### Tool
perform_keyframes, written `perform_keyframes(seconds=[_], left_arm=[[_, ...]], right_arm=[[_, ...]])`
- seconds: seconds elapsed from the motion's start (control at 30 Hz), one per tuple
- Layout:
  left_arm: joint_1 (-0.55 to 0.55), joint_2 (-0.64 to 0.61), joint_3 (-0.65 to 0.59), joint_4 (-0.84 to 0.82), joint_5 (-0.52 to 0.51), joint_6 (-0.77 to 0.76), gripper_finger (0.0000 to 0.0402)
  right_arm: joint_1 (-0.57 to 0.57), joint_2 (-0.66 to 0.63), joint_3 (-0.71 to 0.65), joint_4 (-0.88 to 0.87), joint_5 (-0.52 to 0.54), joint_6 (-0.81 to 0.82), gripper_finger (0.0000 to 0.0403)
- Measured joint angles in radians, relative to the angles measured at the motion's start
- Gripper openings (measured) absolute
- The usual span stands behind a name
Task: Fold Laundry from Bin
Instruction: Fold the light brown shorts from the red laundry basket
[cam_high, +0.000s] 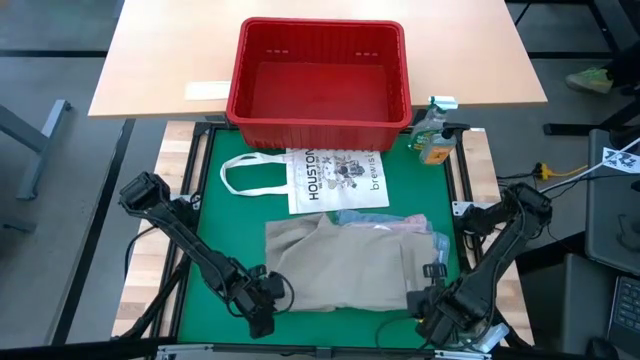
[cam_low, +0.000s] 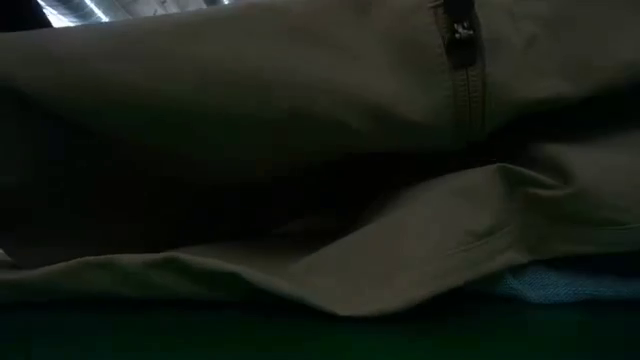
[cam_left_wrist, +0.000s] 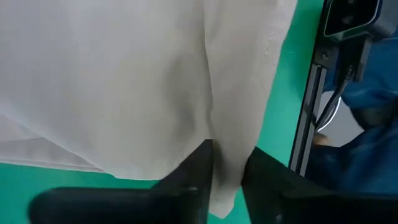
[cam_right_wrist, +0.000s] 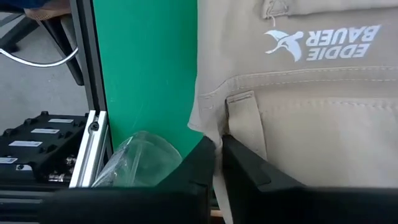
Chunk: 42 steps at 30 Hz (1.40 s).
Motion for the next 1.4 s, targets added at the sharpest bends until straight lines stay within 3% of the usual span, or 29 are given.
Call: perform_keyframes(seconds=[0.23, 0.43, 0.8, 1.0, 1.2, 1.4], left_arm=[[0.001, 0.0, 0.0, 0.003, 0.018, -0.055, 0.0138], [0.006, 0.0, 0.0, 0.003, 0.078, -0.099, 0.0149], [0.01, -0.11, -0.001, -0.095, 0.069, -0.115, 0.0131], [0.078, -0.169, 0.0, -0.27, -0.009, -0.128, 0.0131], [0.219, -0.169, -0.013, -0.443, -0.083, -0.157, 0.0131], [0.32, -0.167, -0.124, -0.37, -0.072, -0.215, 0.013]], right_arm=[[0.0, 0.0, 0.0, -0.004, -0.003, 0.0, 0.0107], [0.0, -0.002, 0.0, -0.014, -0.028, -0.026, 0.0154], [0.0, -0.024, 0.052, -0.143, -0.046, -0.027, 0.016], [0.0, -0.027, 0.18, -0.237, 0.133, -0.046, 0.016], [0.0, -0.027, 0.202, -0.23, 0.312, -0.082, 0.016], [0.0, -0.026, 0.202, -0.231, 0.272, -0.082, 0.016]])
